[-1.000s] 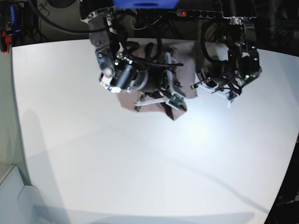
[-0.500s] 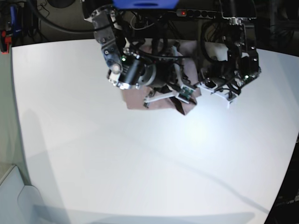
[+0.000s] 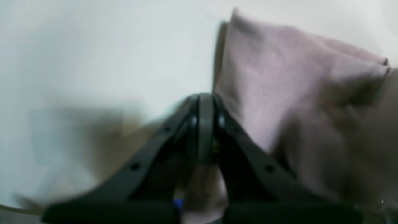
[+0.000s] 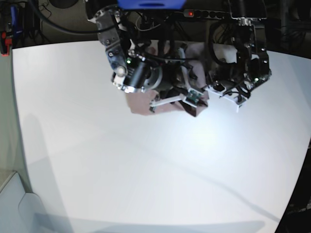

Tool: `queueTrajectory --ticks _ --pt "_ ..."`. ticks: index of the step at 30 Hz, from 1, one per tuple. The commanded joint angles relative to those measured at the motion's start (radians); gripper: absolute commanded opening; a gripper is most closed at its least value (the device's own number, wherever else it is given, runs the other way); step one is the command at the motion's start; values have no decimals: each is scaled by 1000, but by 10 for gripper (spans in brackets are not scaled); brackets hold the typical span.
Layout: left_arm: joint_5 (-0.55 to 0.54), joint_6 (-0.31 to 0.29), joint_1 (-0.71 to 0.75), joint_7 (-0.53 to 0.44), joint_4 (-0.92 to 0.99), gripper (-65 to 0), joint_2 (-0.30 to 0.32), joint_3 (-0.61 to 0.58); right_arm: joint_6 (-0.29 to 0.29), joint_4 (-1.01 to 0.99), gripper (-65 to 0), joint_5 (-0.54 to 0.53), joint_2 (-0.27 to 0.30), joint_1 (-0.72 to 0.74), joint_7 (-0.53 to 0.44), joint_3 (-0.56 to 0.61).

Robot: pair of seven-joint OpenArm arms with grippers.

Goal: Layout the t-shirt on the table in an organized manner, then fold the t-shirt properly
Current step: 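Lift the strip end with the right gripper and fold it over the stack, then hold the stack with the right gripper and press its edges with the left gripper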

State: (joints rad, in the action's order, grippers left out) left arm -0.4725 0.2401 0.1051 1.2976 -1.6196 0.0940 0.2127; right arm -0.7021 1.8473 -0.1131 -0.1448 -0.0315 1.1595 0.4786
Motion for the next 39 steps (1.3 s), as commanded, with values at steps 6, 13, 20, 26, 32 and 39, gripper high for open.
queueTrajectory --ticks 6,13,20,26,32,39 --pt "24 8 18 21 -55 -650 5 0 4 87 -376 -21 -12 -18 -17 12" --pt "24 8 20 78 -138 -650 39 1 4 128 -377 -21 -12 -17 -17 6" --pt "24 8 48 86 -167 -650 92 147 4 128 -377 -21 -12 -17 -19 -71" --pt "24 2 86 76 -153 -650 220 319 4 117 -373 -18 -8 -18 -19 -116" --pt "24 0 103 76 -129 -650 309 495 4 2 -377 -20 -6 18 -26 -114" --pt "19 0 195 76 -179 -650 310 558 4 -148 -377 -21 -12 28 -149 -110"
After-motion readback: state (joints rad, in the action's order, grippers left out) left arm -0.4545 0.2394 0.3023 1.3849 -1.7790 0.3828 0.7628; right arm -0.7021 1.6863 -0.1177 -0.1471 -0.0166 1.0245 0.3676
